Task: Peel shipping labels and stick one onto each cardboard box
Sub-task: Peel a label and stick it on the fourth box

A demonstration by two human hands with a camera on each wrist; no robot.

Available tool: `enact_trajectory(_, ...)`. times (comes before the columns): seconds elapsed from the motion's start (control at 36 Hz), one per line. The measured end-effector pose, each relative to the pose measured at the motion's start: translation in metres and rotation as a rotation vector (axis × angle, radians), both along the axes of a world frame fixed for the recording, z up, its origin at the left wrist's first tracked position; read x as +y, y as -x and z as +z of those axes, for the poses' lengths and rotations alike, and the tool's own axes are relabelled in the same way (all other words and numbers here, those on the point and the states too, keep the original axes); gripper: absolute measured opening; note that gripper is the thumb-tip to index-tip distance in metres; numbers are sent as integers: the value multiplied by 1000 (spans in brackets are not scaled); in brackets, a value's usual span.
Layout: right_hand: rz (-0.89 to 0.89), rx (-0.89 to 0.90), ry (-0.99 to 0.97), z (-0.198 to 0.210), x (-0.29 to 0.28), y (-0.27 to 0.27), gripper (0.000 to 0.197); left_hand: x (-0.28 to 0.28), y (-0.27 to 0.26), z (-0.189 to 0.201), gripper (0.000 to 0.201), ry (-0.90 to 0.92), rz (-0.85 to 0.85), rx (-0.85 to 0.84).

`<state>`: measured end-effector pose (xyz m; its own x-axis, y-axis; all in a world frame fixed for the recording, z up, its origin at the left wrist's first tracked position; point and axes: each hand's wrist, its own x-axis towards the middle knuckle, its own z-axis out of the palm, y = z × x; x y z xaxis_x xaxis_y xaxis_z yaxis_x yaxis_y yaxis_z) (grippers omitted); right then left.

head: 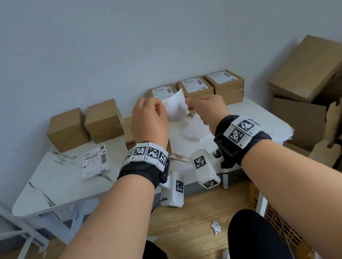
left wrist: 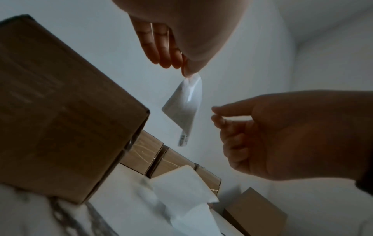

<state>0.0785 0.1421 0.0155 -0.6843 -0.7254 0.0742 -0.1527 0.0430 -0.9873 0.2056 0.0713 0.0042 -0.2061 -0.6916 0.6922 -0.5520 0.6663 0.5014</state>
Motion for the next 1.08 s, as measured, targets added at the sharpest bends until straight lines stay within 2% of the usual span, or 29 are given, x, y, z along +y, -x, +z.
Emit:
enact_trajectory(0.25,41,-81,36,10,2,-16,36,16,-4,-2,17,137,-89,-64)
enact_trajectory(0.42,36,-83,58,11,2,-20,14,19,-9,-10,15,180,-149,-100)
enact_trajectory(0.58,48,-40,71,13,-5,-22,17,13,-19,-9,22,138,-132,-103)
enact_trajectory(0.72,89,-11,80,11,-12,-30,19,5,-31,0,27,-17,-73,3)
enact_trajectory(0.81,133,9,68,10,-17,-36,18,-4,-39,5,38,-217,-27,93)
enact_trajectory(0.89,179,52,40,10,-24,-42,6,-14,-47,9,48,-463,-59,231)
enact_trajectory(0.97,216,94,13,8,-30,-47,7,-26,-55,8,41,-586,-100,318)
enact_trajectory(1.08,254,151,-10,6,-37,-52,5,-36,-63,1,28,-593,-112,300)
